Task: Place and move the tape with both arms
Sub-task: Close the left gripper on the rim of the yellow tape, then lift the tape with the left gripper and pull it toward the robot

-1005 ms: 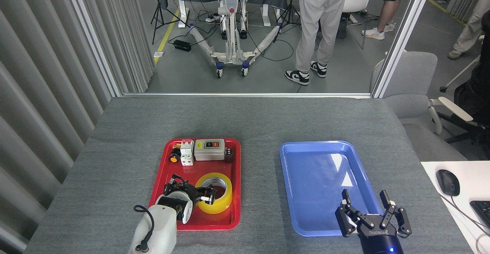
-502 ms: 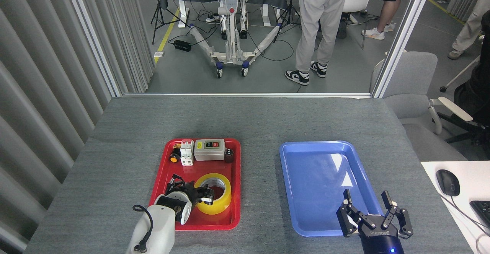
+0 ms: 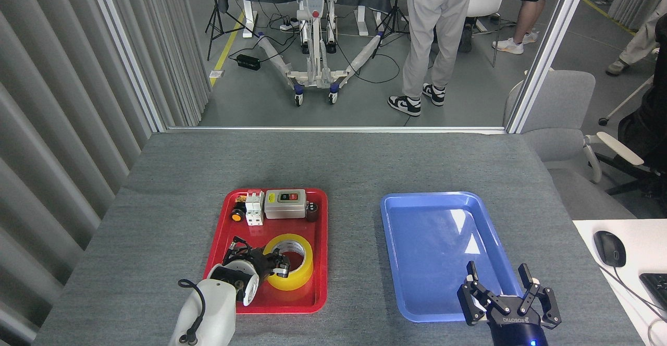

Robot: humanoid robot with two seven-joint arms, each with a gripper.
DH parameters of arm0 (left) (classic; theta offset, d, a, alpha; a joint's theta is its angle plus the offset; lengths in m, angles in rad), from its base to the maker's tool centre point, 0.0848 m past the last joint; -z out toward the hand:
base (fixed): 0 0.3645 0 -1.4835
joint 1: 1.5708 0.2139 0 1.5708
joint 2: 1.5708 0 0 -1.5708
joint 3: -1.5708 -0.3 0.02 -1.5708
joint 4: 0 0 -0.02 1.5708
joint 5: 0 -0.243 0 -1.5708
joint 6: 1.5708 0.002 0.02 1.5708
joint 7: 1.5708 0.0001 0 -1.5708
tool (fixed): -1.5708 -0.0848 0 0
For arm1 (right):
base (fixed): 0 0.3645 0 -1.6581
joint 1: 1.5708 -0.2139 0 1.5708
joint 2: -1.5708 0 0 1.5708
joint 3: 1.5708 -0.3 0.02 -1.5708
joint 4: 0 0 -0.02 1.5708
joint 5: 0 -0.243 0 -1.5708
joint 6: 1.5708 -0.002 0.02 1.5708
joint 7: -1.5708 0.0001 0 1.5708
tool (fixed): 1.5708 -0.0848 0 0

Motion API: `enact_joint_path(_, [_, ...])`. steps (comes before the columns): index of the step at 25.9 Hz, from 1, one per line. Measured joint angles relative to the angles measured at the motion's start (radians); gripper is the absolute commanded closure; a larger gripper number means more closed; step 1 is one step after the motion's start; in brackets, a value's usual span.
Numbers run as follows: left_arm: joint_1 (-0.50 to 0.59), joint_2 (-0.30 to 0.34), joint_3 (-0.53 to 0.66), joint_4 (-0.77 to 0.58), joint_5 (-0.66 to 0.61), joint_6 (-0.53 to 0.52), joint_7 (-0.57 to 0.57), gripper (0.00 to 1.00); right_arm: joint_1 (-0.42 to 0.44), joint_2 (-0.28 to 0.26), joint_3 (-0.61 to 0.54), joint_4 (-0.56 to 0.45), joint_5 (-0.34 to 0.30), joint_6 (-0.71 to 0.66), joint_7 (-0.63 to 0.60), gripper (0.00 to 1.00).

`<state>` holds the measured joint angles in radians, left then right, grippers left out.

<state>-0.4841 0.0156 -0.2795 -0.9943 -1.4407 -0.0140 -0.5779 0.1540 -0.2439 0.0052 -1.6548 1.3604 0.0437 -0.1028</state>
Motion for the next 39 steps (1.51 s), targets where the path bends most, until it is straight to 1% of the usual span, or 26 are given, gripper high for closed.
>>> enact_joint_path(7, [0.023, -0.004, 0.024, -0.049, 0.022, 0.002, 0.002, 0.72, 0.001, -0.001, 0.0, 0.0, 0.0, 0.002, 0.002, 0.0])
enact_joint_path(9, [0.035, -0.004, 0.04, -0.068, 0.059, -0.009, 0.004, 0.84, -0.001, -0.004, 0.001, 0.0, 0.0, 0.004, 0.002, 0.0])
enact_joint_path(12, [0.053, -0.001, 0.061, -0.095, 0.148, -0.076, 0.001, 1.0, 0.0, -0.006, 0.001, 0.0, 0.0, 0.003, 0.002, 0.0])
enact_joint_path(16, [0.075, 0.002, 0.113, -0.116, 0.271, -0.188, 0.0, 1.0, 0.003, -0.007, 0.002, 0.0, 0.0, -0.002, 0.007, 0.0])
enact_joint_path(19, [0.082, -0.004, 0.189, -0.12, 0.346, -0.263, -0.025, 1.0, 0.005, -0.007, 0.002, 0.003, 0.0, -0.004, 0.0, 0.0])
enact_joint_path(22, [0.073, -0.007, 0.248, -0.119, 0.432, -0.295, -0.074, 1.0, 0.004, -0.009, 0.002, 0.01, -0.003, -0.013, -0.003, 0.0])
enact_joint_path(25, [0.075, -0.007, 0.274, -0.136, 0.571, -0.308, -0.135, 1.0, -0.006, -0.011, -0.003, 0.02, -0.029, -0.055, -0.004, 0.0])
enact_joint_path(28, [0.109, -0.006, 0.282, -0.168, 0.723, -0.309, -0.209, 1.0, -0.021, -0.012, -0.008, 0.025, -0.103, -0.13, -0.009, 0.0])
enact_joint_path(30, [0.149, -0.008, 0.284, -0.208, 0.8, -0.305, -0.254, 1.0, -0.033, -0.017, -0.01, 0.026, -0.169, -0.196, -0.001, 0.0])
enact_joint_path(32, [0.193, -0.011, 0.285, -0.25, 0.873, -0.301, -0.289, 1.0, -0.045, -0.033, -0.013, 0.027, -0.251, -0.265, 0.025, 0.0])
enact_joint_path(35, [0.244, -0.013, 0.283, -0.296, 0.984, -0.3, -0.325, 1.0, -0.056, -0.07, -0.016, 0.032, -0.403, -0.38, 0.063, 0.0])
enact_joint_path(38, [0.277, -0.017, 0.281, -0.326, 1.048, -0.298, -0.341, 1.0, -0.057, -0.121, -0.021, 0.05, -0.544, -0.517, 0.092, 0.0])
enact_joint_path(39, [0.284, -0.02, 0.28, -0.333, 1.058, -0.298, -0.344, 1.0, -0.056, -0.135, -0.022, 0.059, -0.577, -0.563, 0.096, 0.0])
